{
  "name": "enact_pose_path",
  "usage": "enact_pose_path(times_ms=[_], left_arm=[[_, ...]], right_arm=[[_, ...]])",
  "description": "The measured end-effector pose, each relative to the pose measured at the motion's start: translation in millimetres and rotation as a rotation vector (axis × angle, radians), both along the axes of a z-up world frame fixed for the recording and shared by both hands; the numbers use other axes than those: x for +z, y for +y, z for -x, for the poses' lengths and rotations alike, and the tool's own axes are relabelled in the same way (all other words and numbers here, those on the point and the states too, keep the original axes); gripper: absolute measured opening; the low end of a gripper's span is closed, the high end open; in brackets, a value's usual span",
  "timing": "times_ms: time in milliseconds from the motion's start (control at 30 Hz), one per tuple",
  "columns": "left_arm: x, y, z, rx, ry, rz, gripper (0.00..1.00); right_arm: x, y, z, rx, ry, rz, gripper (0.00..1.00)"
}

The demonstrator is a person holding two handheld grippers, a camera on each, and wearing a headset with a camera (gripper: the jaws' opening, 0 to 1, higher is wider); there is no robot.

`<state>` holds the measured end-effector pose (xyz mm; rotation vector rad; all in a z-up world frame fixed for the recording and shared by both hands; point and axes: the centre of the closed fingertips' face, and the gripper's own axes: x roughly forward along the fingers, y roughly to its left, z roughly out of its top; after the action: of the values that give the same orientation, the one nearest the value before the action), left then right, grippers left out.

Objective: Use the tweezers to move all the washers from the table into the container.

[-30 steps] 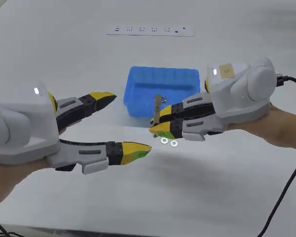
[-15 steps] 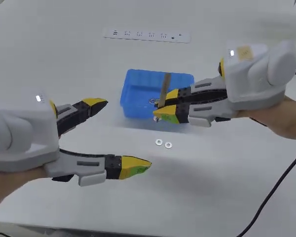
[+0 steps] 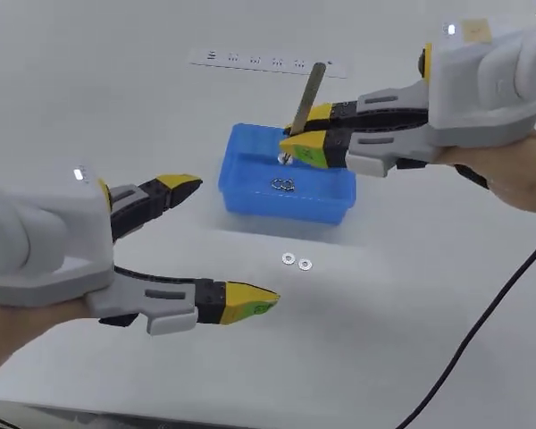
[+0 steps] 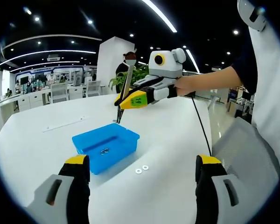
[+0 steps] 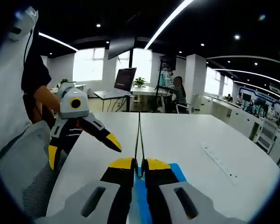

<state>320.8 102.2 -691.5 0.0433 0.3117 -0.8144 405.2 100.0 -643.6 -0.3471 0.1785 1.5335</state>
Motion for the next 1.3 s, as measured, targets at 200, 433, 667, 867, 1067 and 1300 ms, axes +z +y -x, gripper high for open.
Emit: enact_pose_path(times_ms=[200, 433, 667, 867, 1067, 1300], left_arm=[[1.4, 5.6, -4.9, 0.011, 0.0, -0.008, 0.99], [0.8, 5.2, -5.5, 0.003, 0.017, 0.011, 0.99], [-4.8, 4.6, -9.5, 0.002, 0.031, -0.006, 0.99], [-2.5, 6.8, -13.6, 0.014, 0.029, -0.001, 0.99], [-7.6, 11.2, -11.6, 0.019, 0.046, -0.011, 0.99], [-9.4, 12.3, -9.2, 0.019, 0.054, -0.017, 0.99]], right_arm=[[-15.1, 4.9, -29.0, -0.04, -0.022, 0.03, 0.09], [-36.8, 8.0, -46.2, -0.066, -0.034, 0.066, 0.09], [-60.6, 7.7, -51.6, -0.071, -0.018, 0.103, 0.09], [-79.6, 7.9, -51.4, -0.075, 0.0, 0.129, 0.09], [-91.3, 6.8, -47.4, -0.066, 0.001, 0.154, 0.09], [-95.4, 6.3, -47.1, -0.072, 0.005, 0.161, 0.1]])
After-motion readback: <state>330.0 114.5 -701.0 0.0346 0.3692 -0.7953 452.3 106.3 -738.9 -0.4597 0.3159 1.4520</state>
